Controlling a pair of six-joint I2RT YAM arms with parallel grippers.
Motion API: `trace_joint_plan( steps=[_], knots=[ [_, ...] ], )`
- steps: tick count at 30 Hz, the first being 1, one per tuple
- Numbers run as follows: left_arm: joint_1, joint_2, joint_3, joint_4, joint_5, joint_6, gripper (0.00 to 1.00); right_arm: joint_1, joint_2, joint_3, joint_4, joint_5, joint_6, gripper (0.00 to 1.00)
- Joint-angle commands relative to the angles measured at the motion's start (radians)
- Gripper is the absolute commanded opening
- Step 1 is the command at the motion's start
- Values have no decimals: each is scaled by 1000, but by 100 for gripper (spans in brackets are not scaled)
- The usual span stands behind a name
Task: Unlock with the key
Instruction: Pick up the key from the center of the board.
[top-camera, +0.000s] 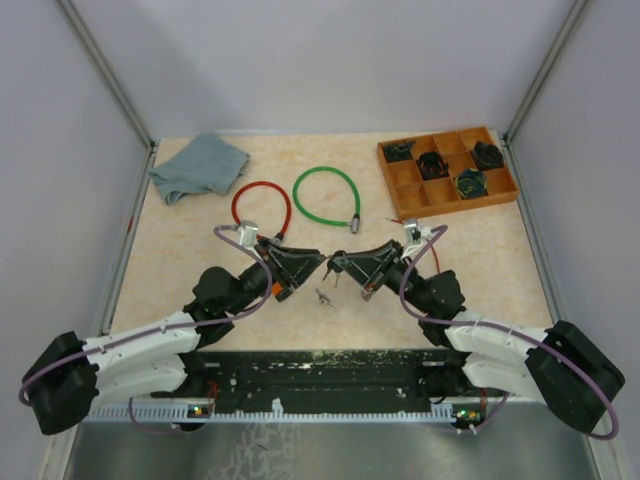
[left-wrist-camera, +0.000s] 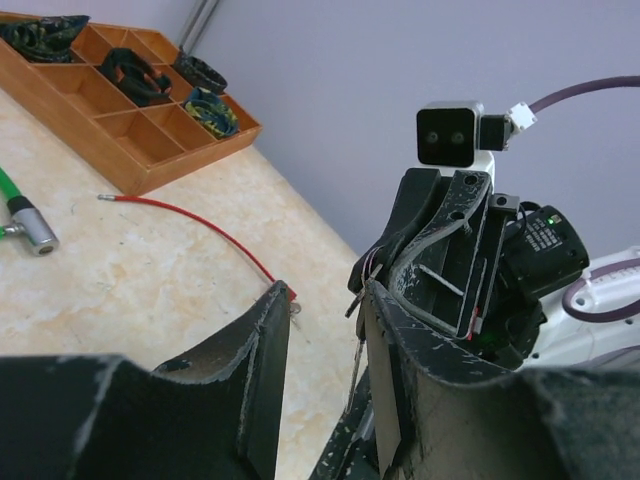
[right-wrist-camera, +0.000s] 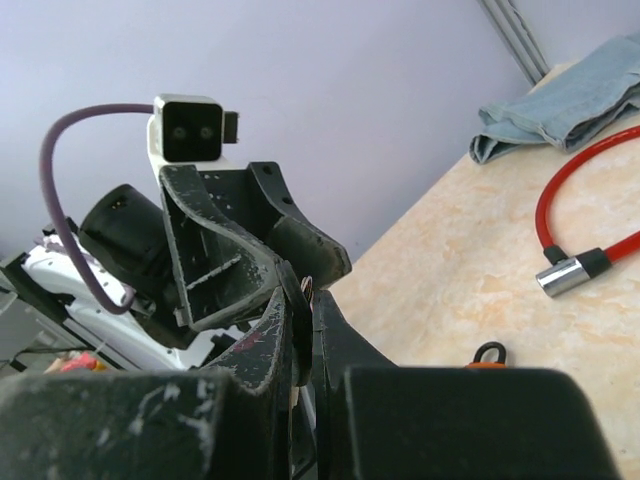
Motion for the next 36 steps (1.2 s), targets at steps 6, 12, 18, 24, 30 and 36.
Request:
trace_joint_plan(
  steps=[6, 12, 18, 24, 30, 36],
  knots=[
    [-2, 73, -10, 232, 42, -66, 32, 18, 5, 2, 108, 16, 37, 0],
    [-2, 95, -10, 288, 80, -53, 6, 21, 37, 0, 112, 8, 42, 0],
    [-2, 28, 13, 103, 21, -38, 0, 21, 24, -12, 53, 25, -43, 7],
    [-2, -81, 196, -483, -172, -36, 0, 21, -95, 38, -288, 42, -332, 36],
    [-2, -74, 352, -811, -235, -20, 0, 21, -173, 87, -497, 30, -616, 43],
    [-1, 32, 520, -1051, -277, -98, 0, 39, -158, 67, -397, 3, -884, 46]
  ],
)
